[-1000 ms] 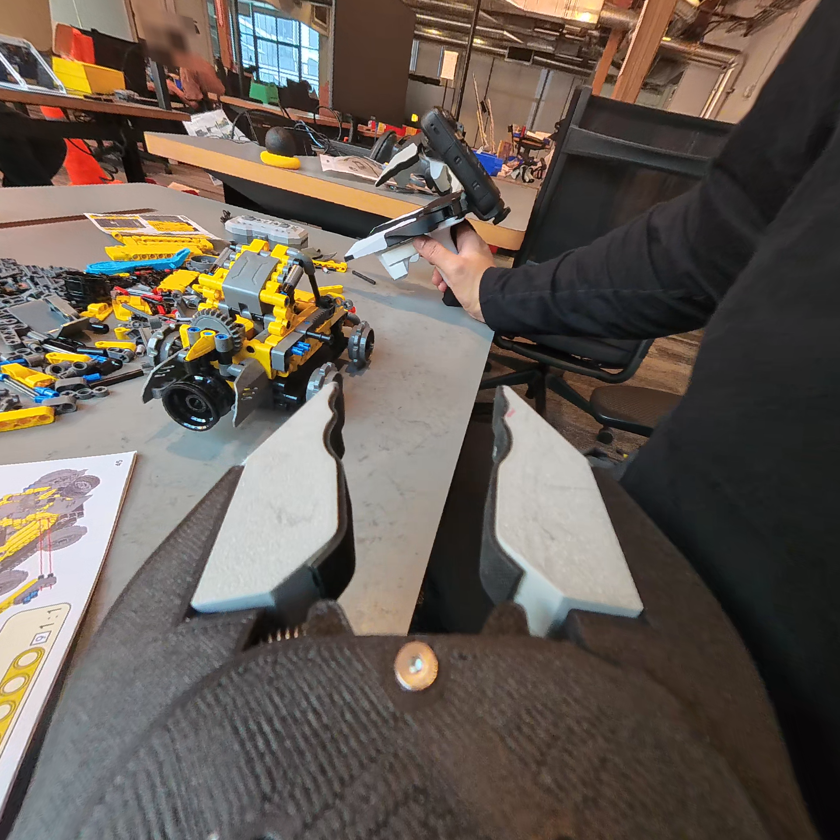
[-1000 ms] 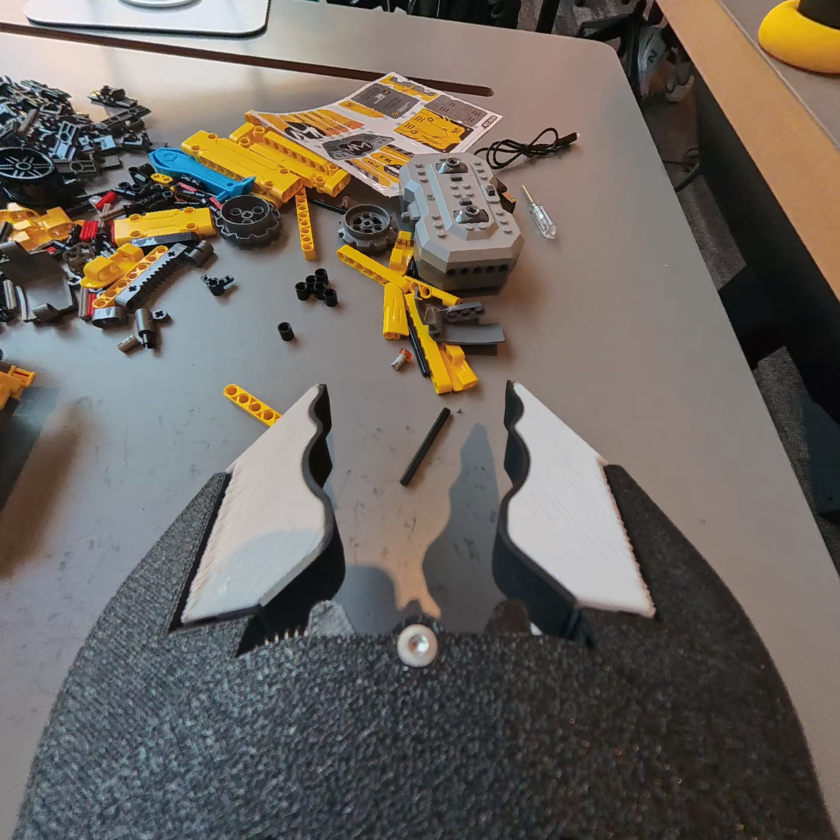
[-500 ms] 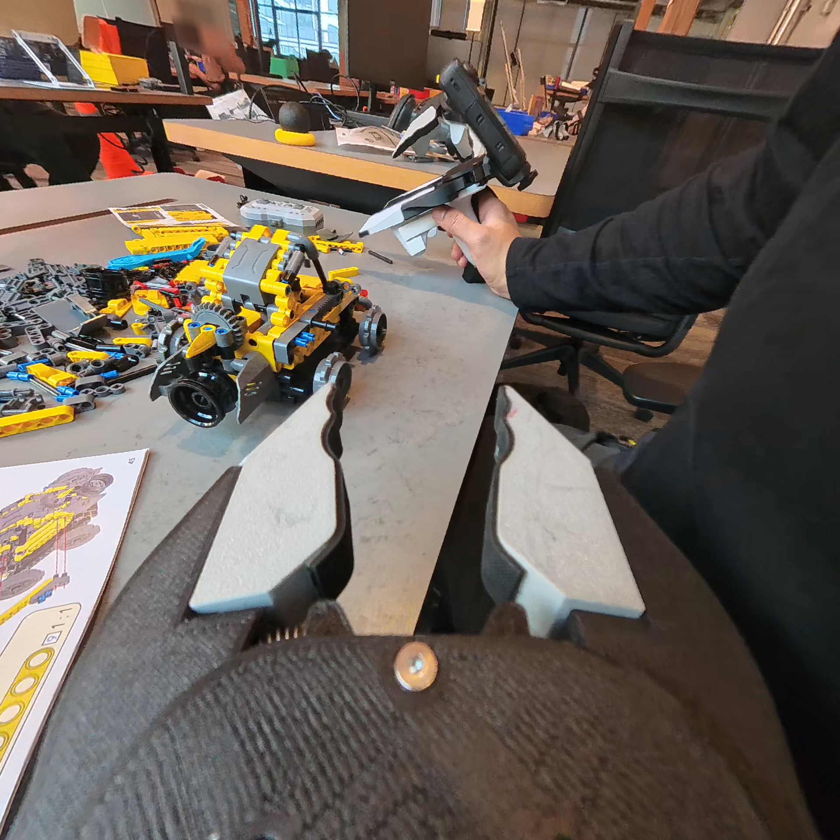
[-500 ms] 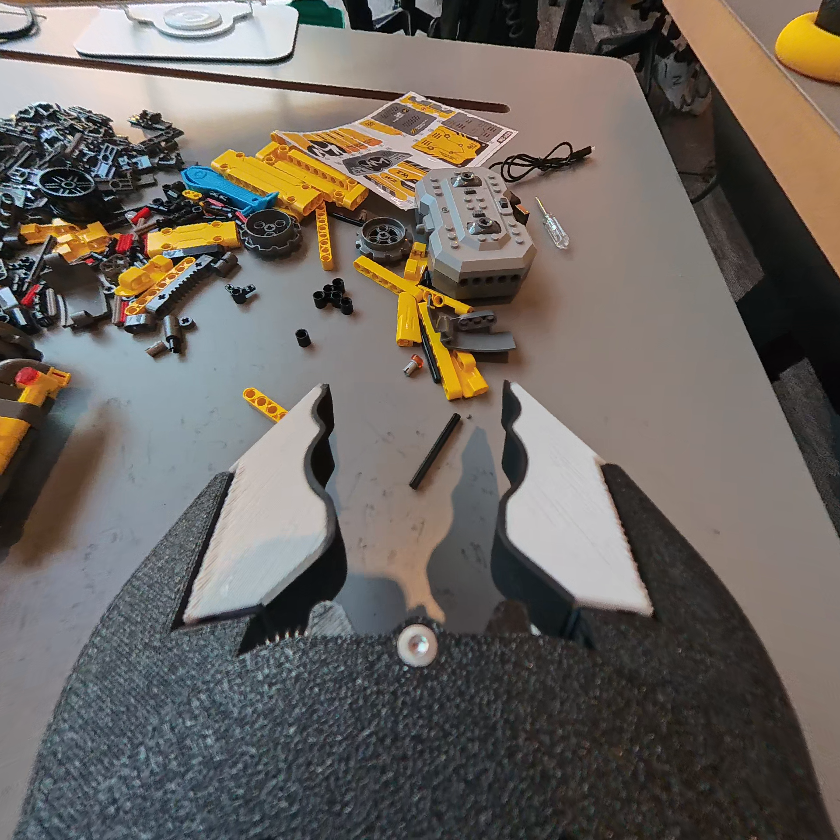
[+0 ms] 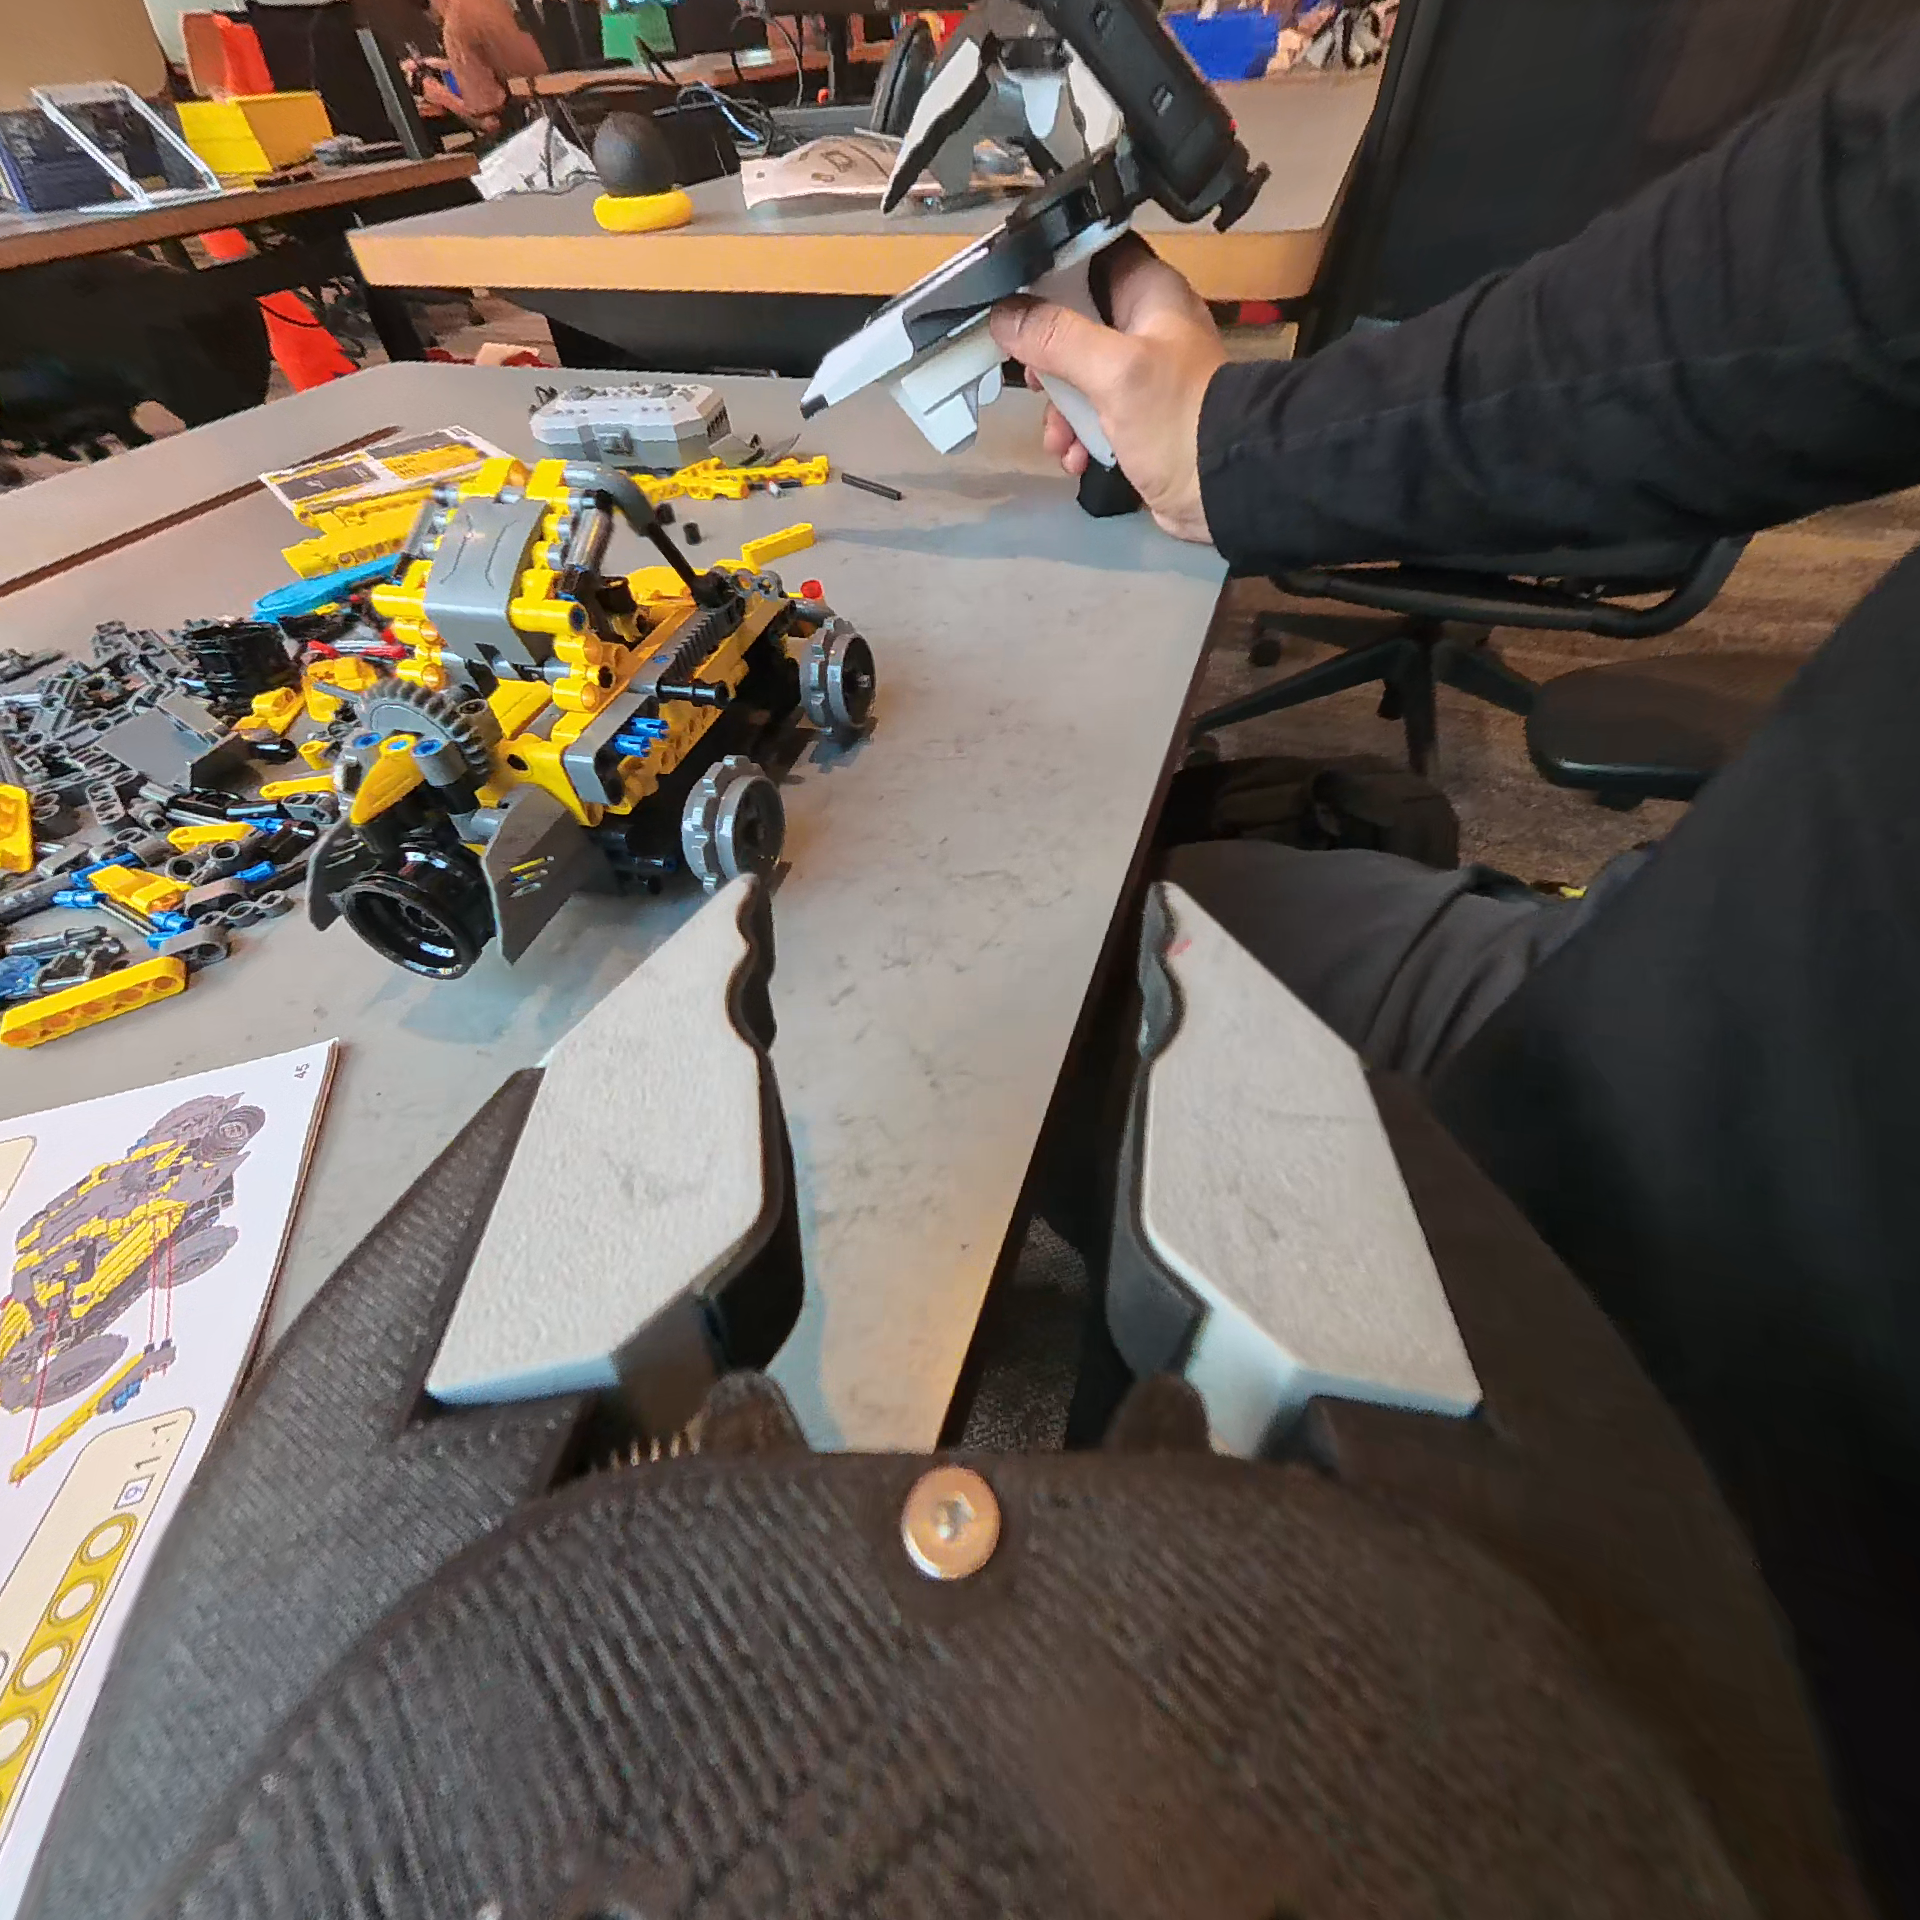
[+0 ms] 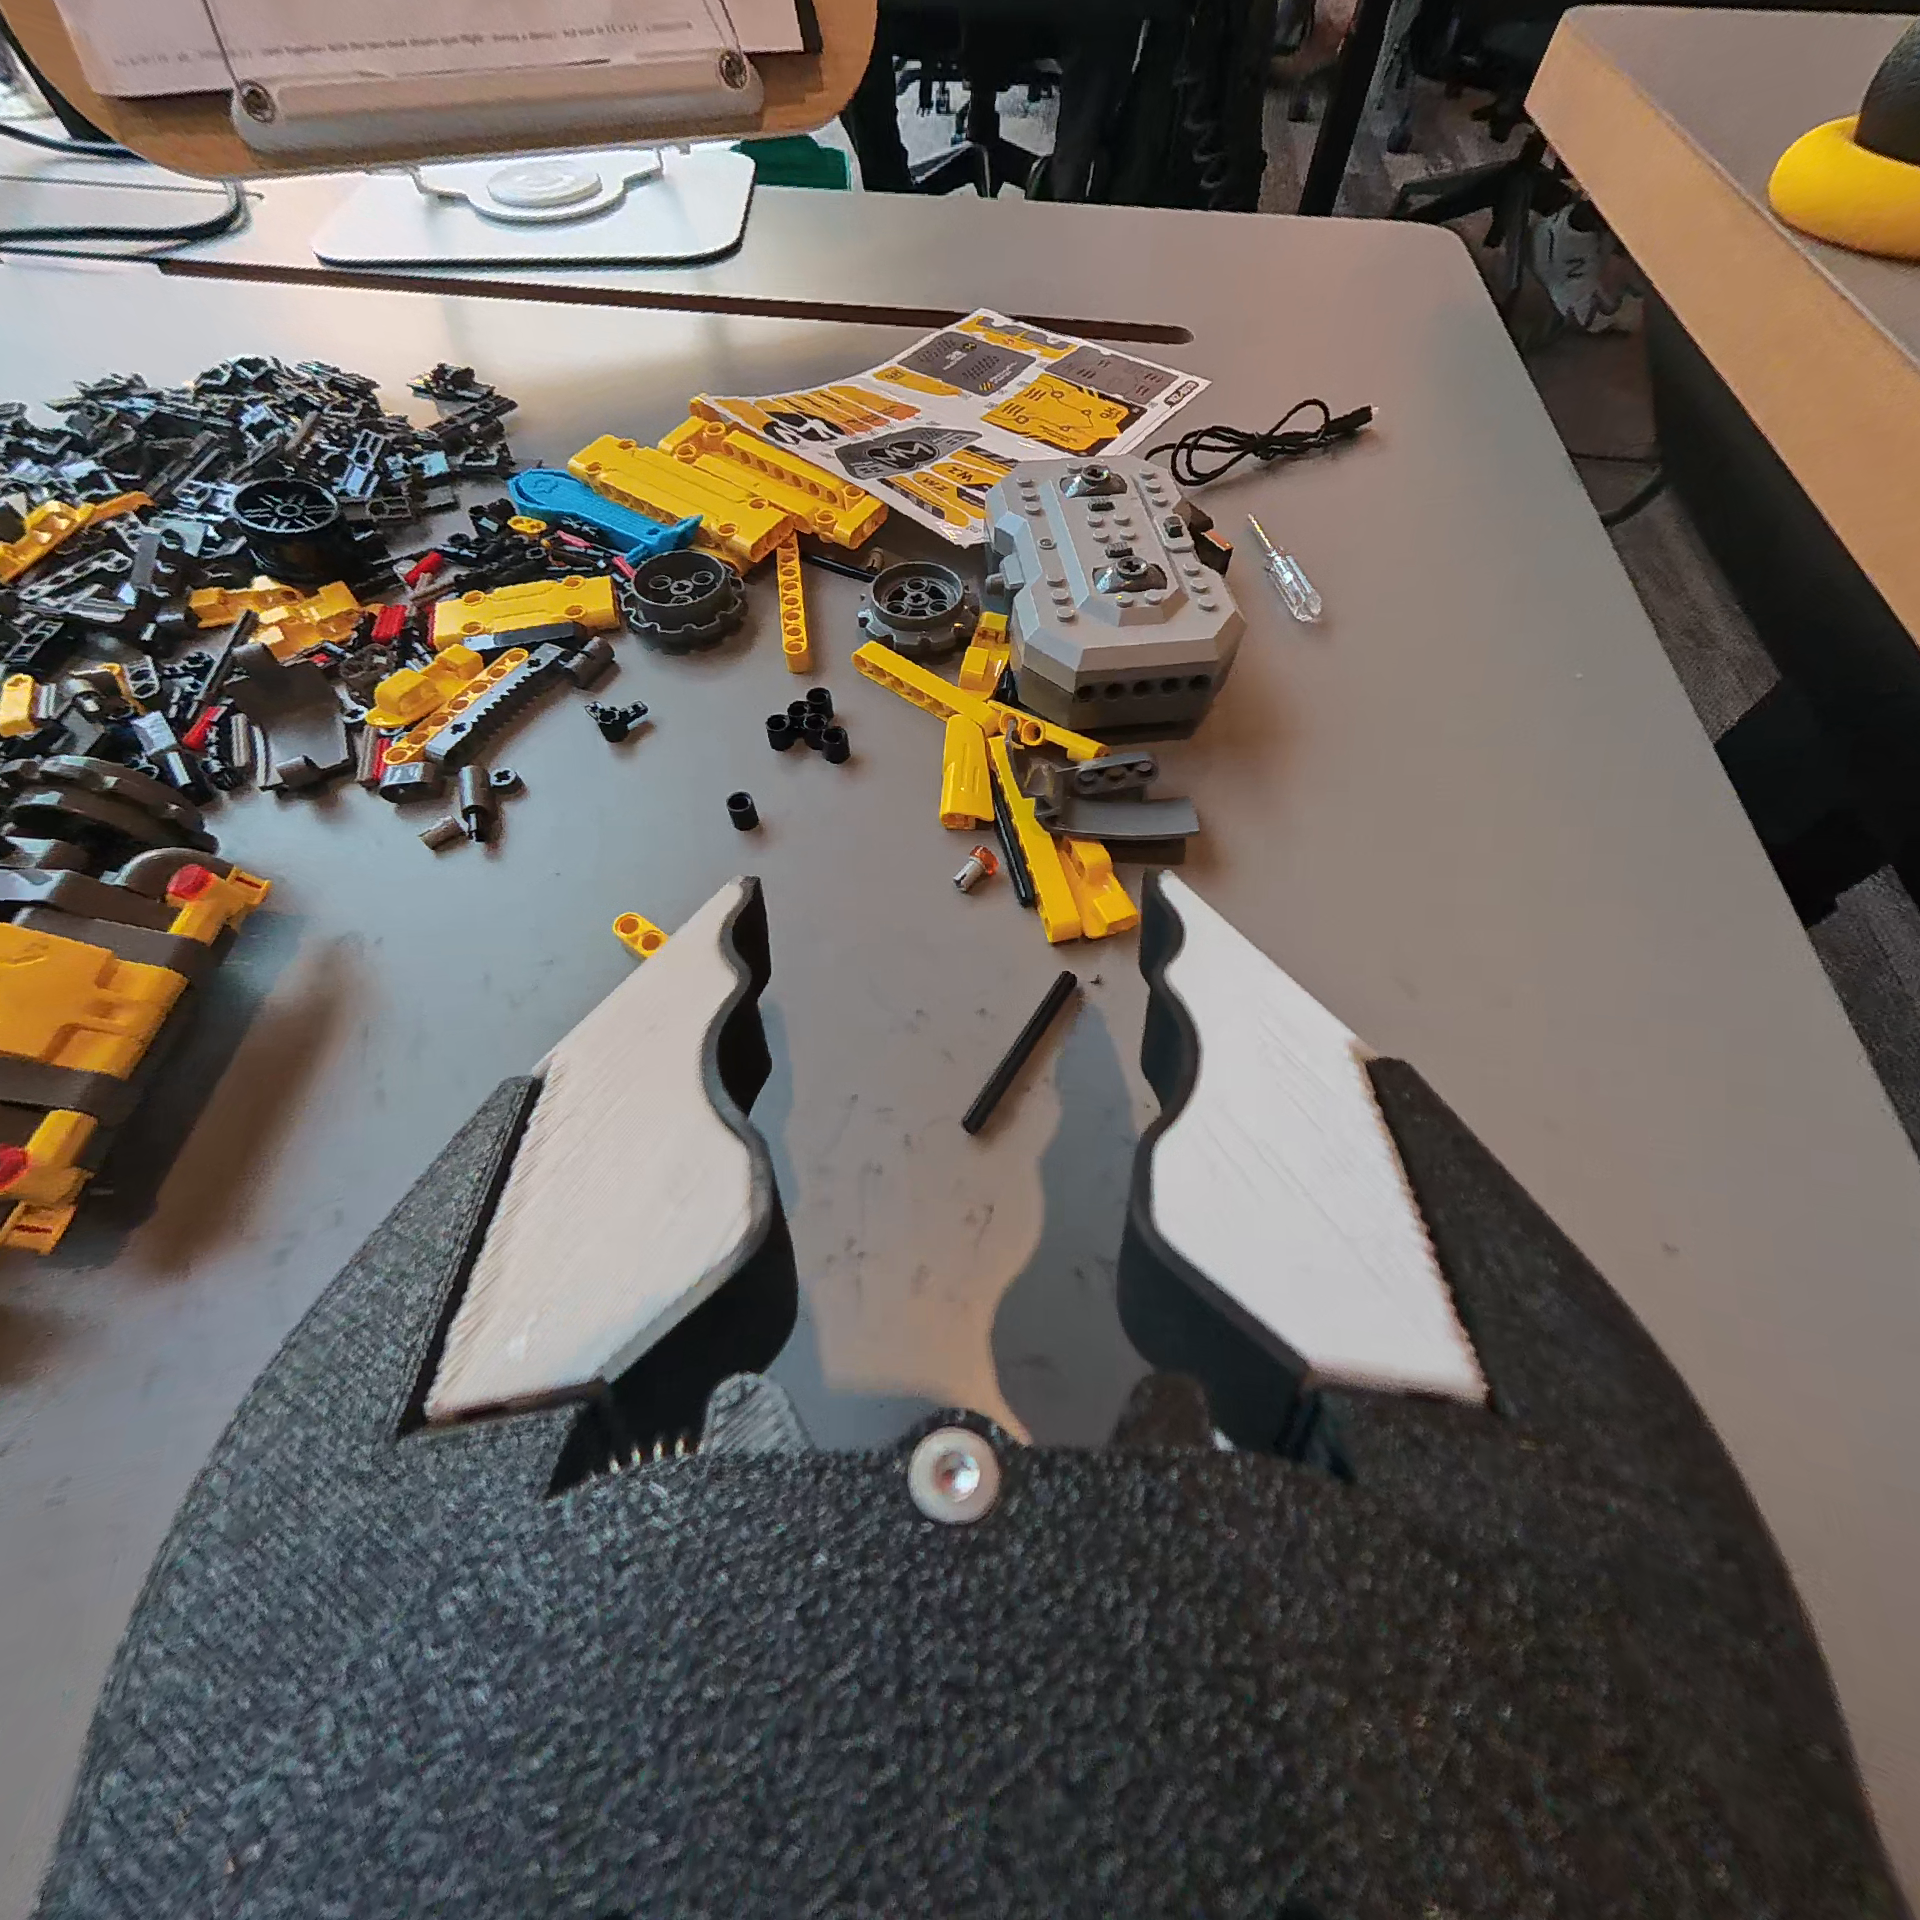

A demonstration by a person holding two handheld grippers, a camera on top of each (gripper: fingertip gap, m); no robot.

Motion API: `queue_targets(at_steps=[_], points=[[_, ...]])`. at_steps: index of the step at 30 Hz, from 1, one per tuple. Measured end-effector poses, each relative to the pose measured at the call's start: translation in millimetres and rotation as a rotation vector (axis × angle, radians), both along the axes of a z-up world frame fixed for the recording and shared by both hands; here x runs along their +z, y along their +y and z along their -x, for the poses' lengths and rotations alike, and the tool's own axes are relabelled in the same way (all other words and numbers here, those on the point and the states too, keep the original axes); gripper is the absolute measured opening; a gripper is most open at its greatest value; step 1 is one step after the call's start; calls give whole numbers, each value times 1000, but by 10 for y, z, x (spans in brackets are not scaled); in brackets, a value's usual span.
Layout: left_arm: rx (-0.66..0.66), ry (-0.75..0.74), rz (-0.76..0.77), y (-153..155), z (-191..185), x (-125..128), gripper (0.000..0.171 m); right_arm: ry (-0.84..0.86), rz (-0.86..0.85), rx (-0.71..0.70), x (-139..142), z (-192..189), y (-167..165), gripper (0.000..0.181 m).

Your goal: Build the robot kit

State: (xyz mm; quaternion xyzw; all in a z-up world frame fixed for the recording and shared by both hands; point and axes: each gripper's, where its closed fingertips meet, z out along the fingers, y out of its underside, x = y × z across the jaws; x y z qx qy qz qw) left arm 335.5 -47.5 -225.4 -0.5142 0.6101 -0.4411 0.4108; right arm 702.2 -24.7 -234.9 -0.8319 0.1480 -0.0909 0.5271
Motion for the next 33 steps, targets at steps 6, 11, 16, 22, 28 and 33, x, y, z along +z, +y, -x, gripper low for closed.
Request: queue_targets(at_steps=[6,11,16,22,28,33], points=[[4,36,-53,-33,-25,-106,70,-3,-34,13,54,28,-1,71],[11,50,-93,-38,-38,-154,70,8,-59,16,85,30,-12,71],[17,58,-97,-29,-45,-171,71,14,-75,18,105,30,-20,71],[13,59,-109,-37,-43,-179,72,15,-104,0,147,0,-48,70],[12,61,-110,-40,-41,-183,72,4,-98,-6,147,0,-49,71],[10,64,-109,-42,-39,-185,73,-10,-81,-2,130,13,-37,70]])
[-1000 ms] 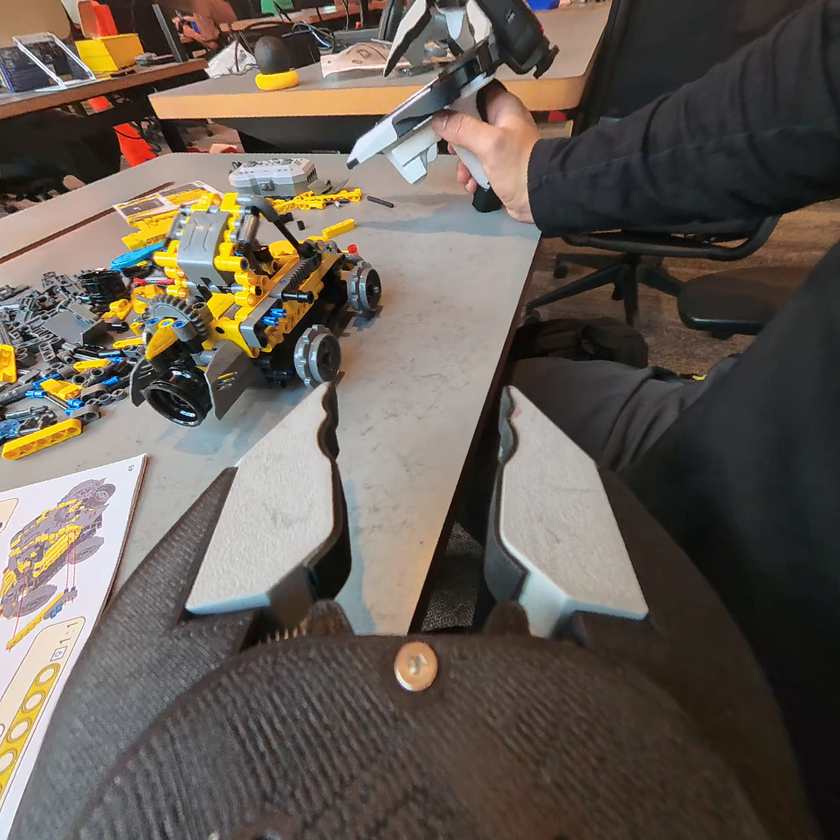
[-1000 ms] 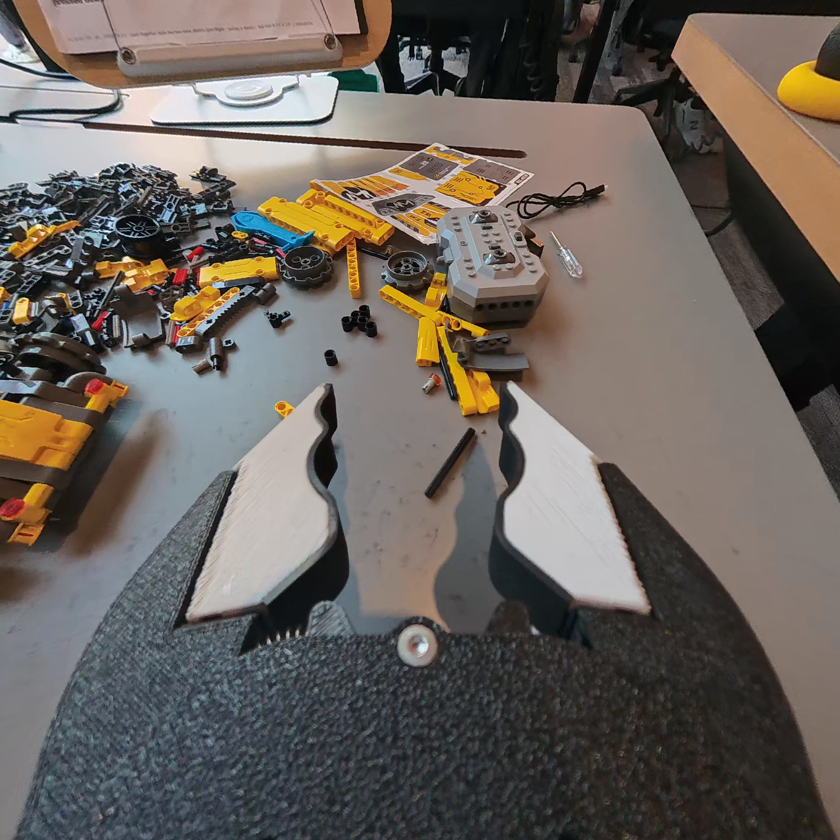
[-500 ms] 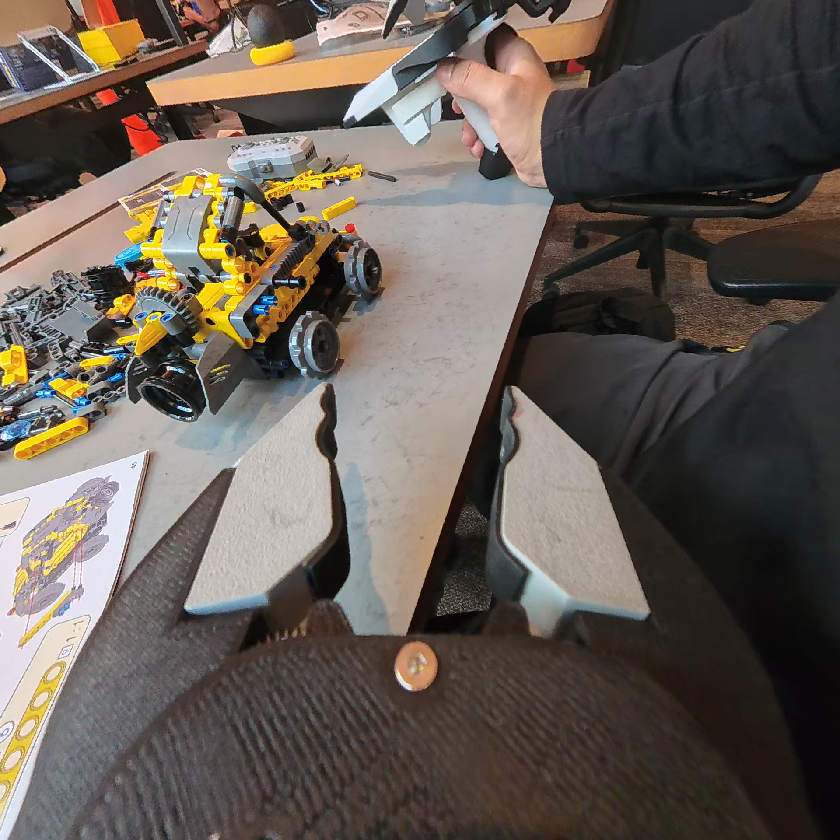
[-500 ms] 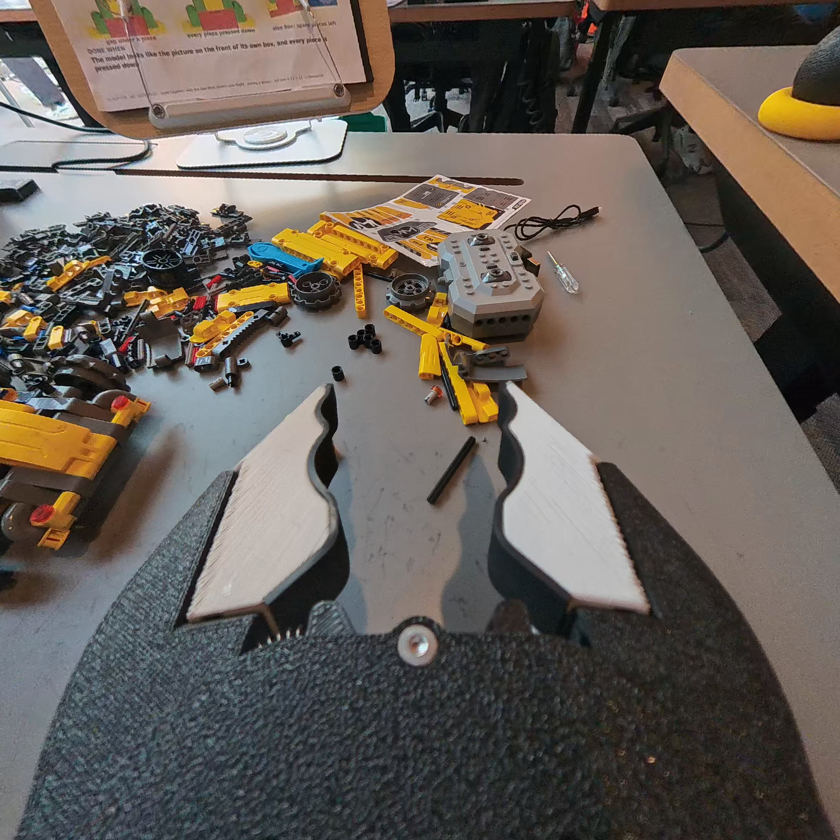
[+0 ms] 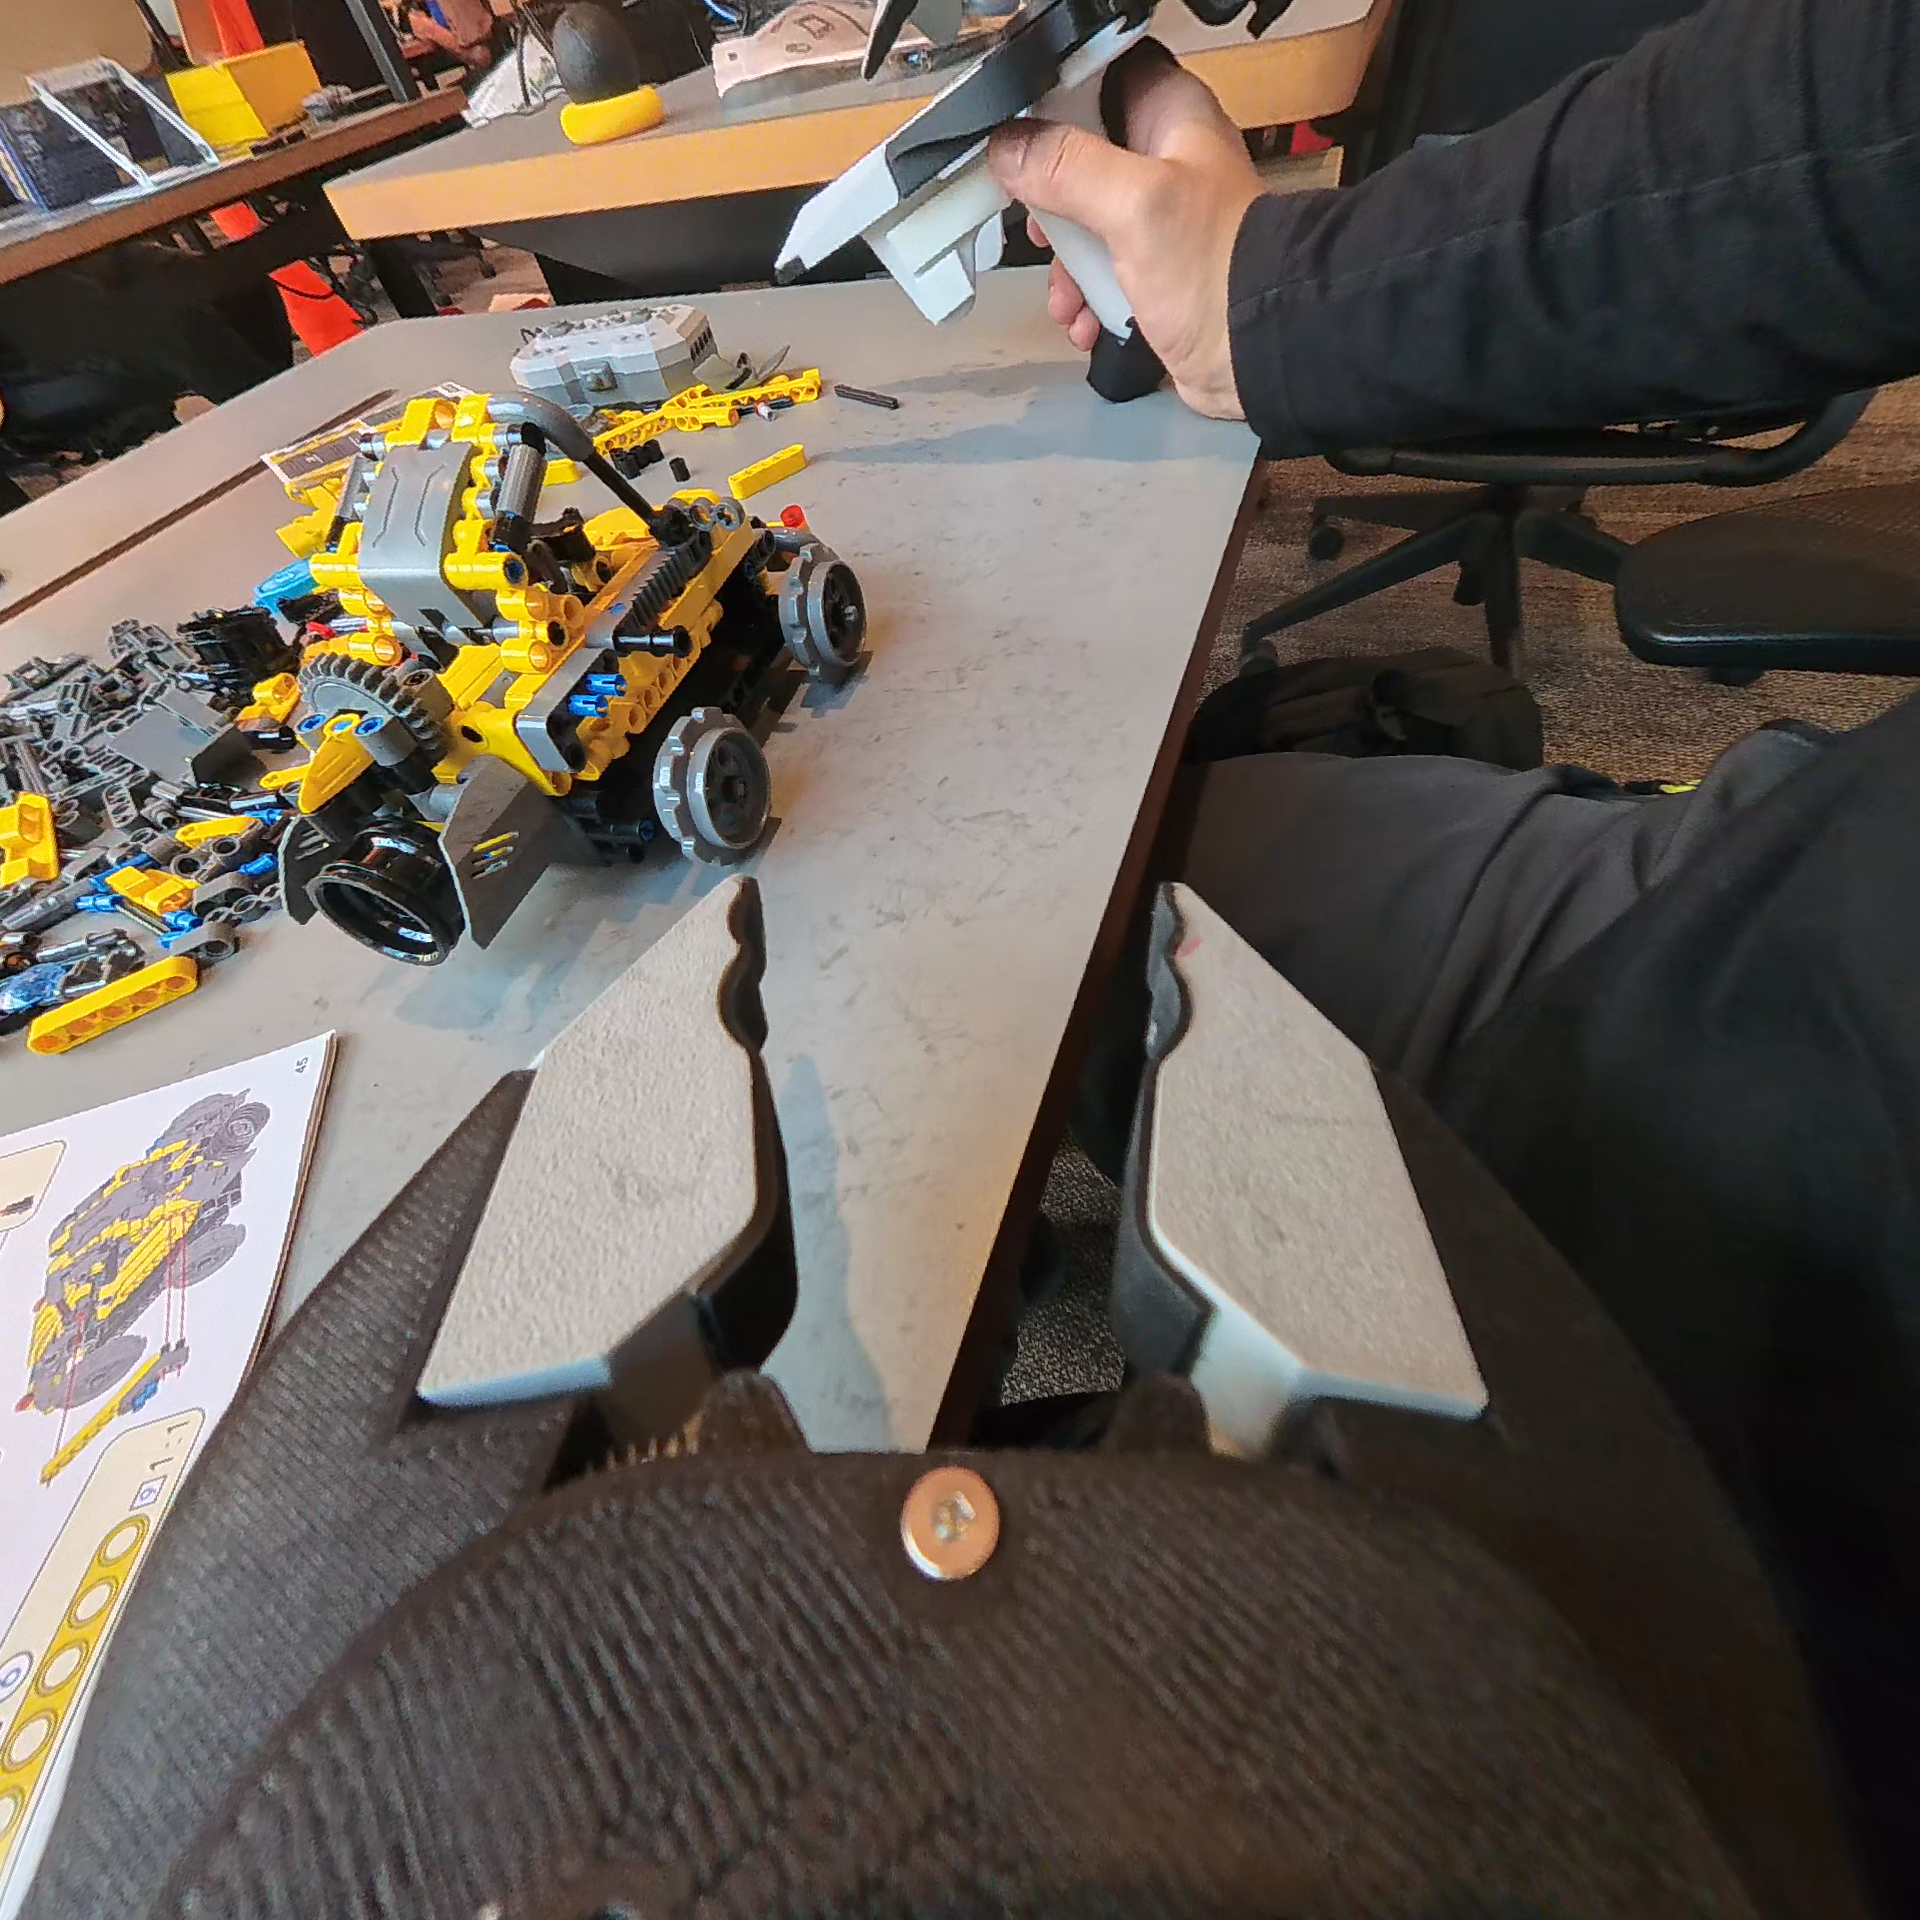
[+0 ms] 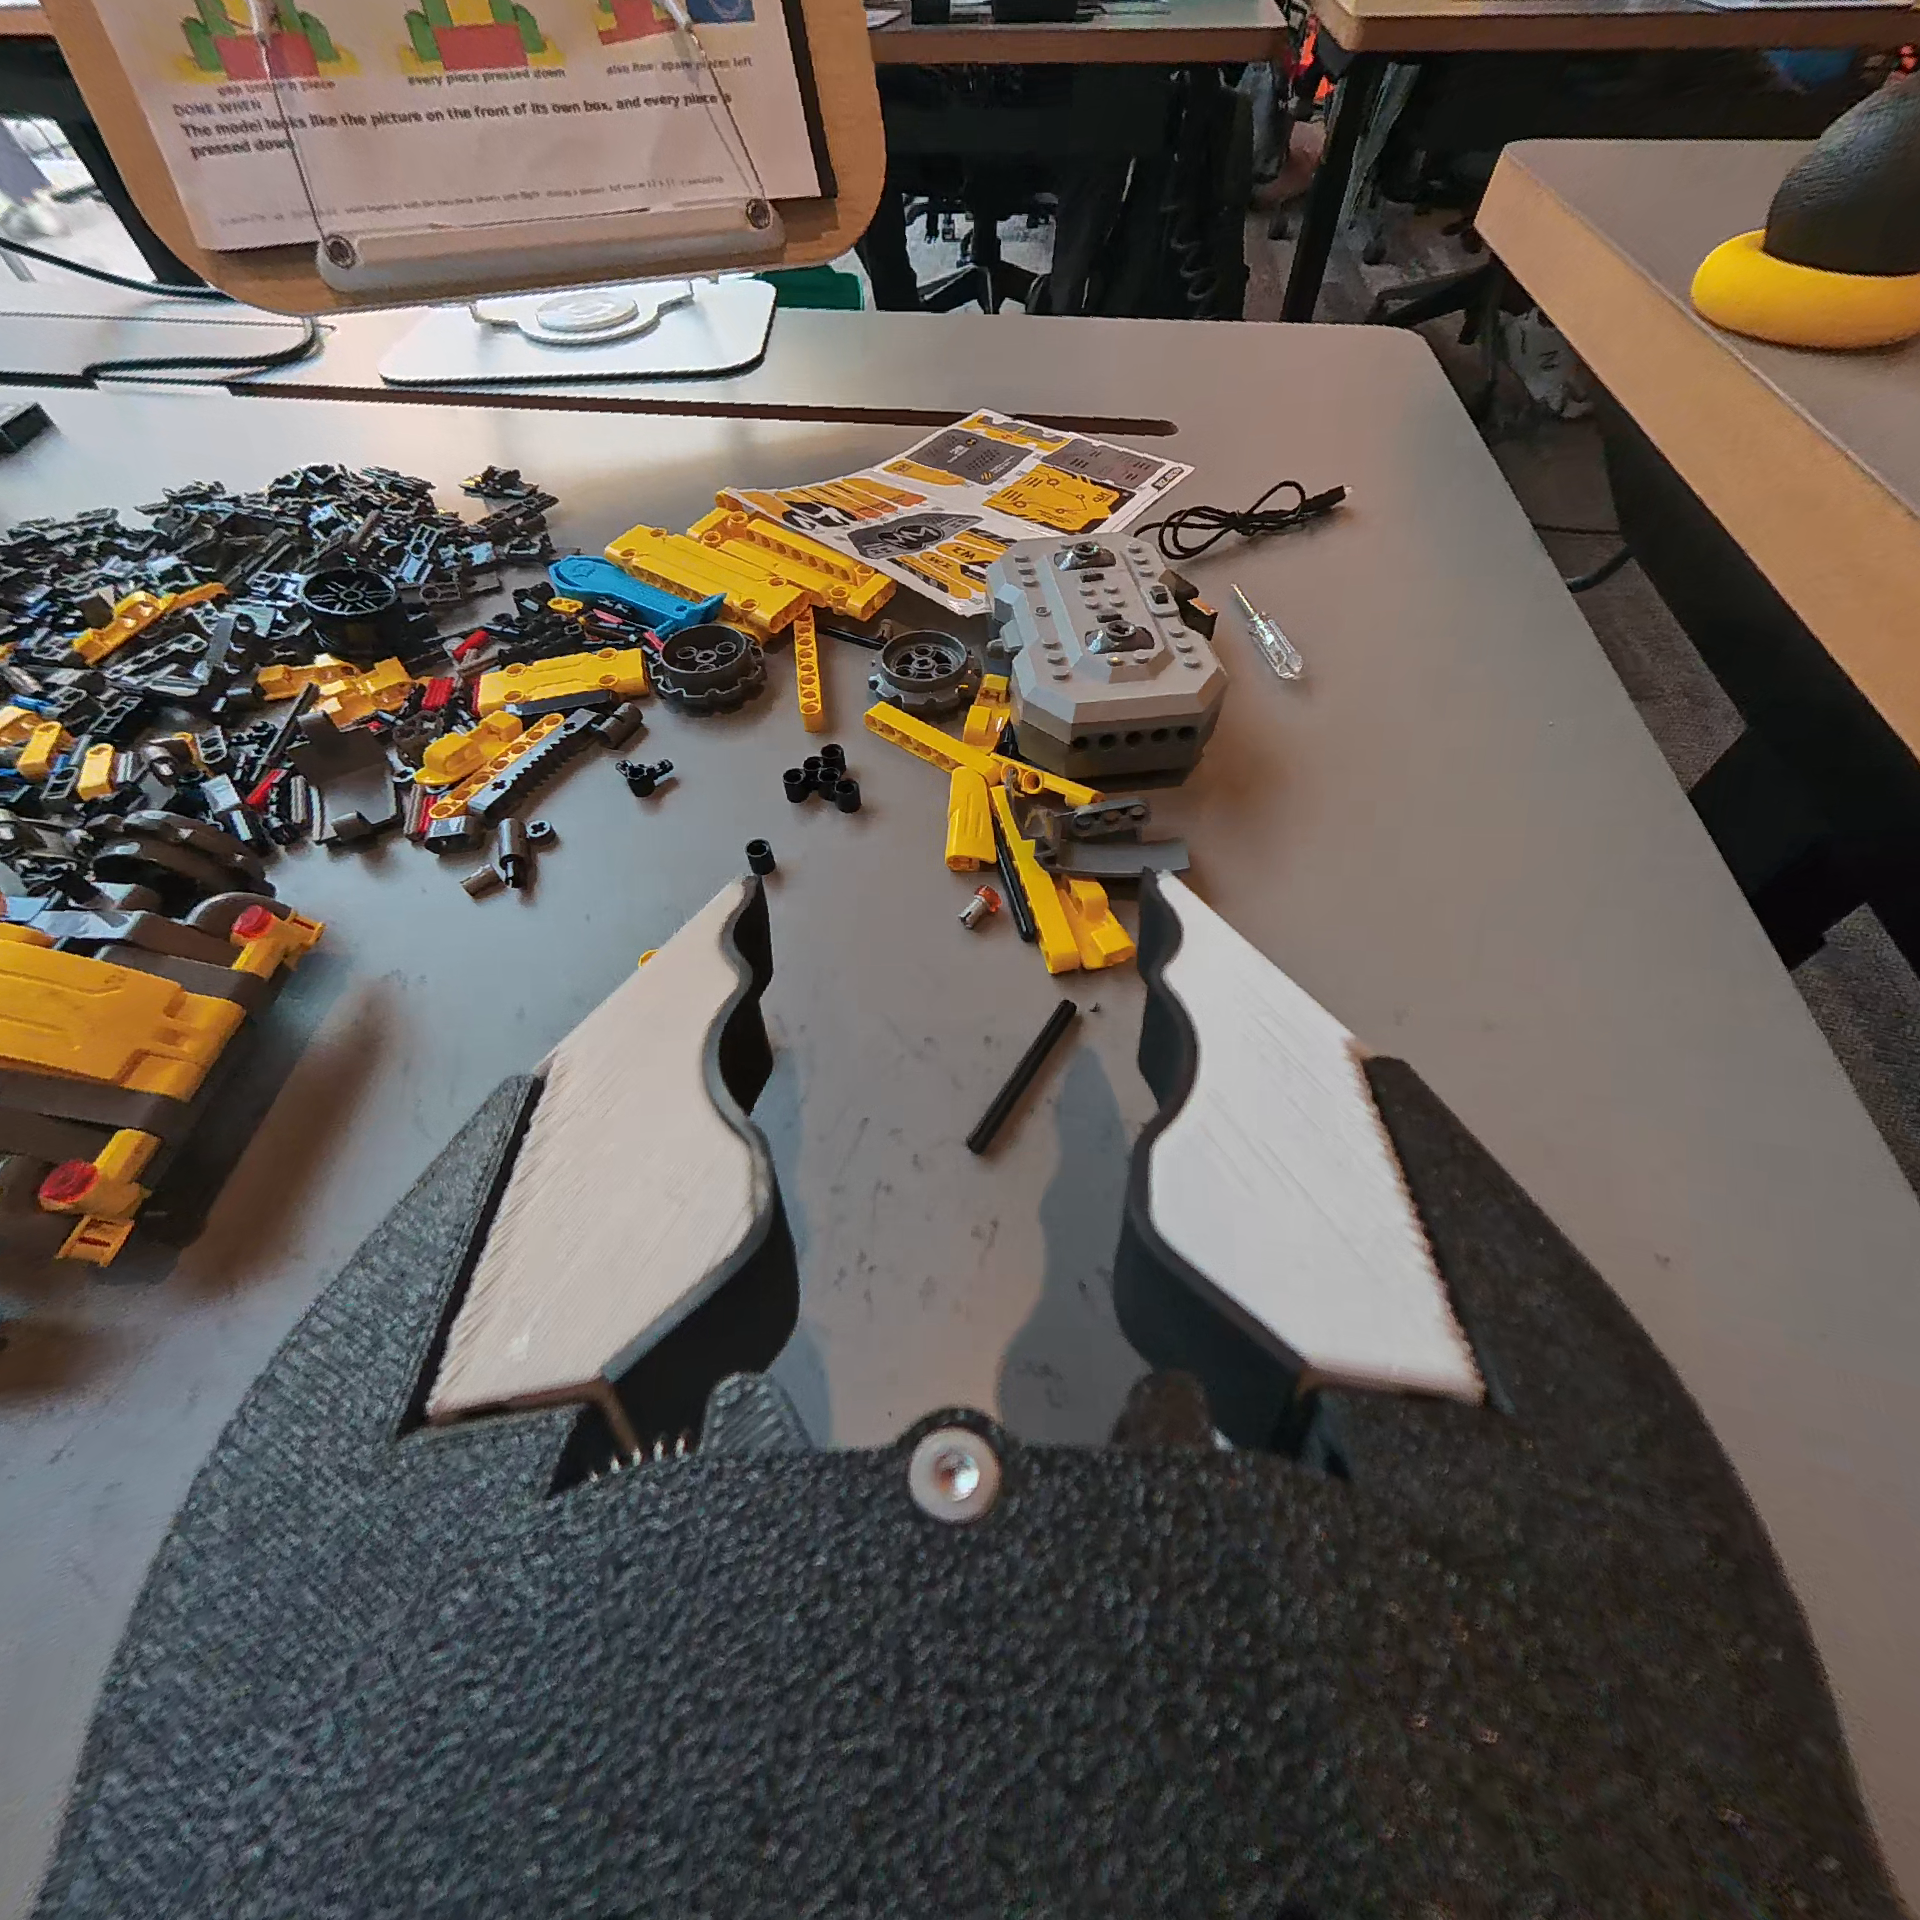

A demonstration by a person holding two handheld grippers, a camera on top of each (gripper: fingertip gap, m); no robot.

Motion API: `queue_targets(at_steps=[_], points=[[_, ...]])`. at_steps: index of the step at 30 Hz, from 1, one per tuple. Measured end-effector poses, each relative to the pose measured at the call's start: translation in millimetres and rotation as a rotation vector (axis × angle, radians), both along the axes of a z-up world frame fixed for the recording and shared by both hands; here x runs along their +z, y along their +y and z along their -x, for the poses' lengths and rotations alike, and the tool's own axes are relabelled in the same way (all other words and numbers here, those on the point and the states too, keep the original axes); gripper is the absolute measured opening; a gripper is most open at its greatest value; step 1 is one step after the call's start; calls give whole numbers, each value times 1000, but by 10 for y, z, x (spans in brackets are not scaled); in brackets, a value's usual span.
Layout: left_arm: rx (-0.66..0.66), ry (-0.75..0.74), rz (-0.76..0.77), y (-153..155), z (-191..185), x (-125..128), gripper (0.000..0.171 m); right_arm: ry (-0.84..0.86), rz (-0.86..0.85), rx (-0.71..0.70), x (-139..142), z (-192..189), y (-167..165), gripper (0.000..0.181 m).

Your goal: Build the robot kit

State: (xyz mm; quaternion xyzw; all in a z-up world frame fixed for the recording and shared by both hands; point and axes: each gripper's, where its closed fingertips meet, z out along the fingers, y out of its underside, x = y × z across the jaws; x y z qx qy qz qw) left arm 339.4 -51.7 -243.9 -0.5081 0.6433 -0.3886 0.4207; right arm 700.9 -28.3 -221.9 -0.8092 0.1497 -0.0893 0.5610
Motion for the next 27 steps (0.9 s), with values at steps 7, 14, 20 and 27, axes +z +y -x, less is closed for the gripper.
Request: queue_targets(at_steps=[7,14,20,27], points=[[10,-7,12,16,-1,16,74,0,10,8,-13,18,11,71],[85,-68,77,160,15,159,77,-68,126,346,-171,722,262,75],[366,-281,91,750,230,636,69,-100,116,405,-152,985,257,75],[570,-265,273,1230,428,535,59,-136,145,416,-190,1188,242,74]])
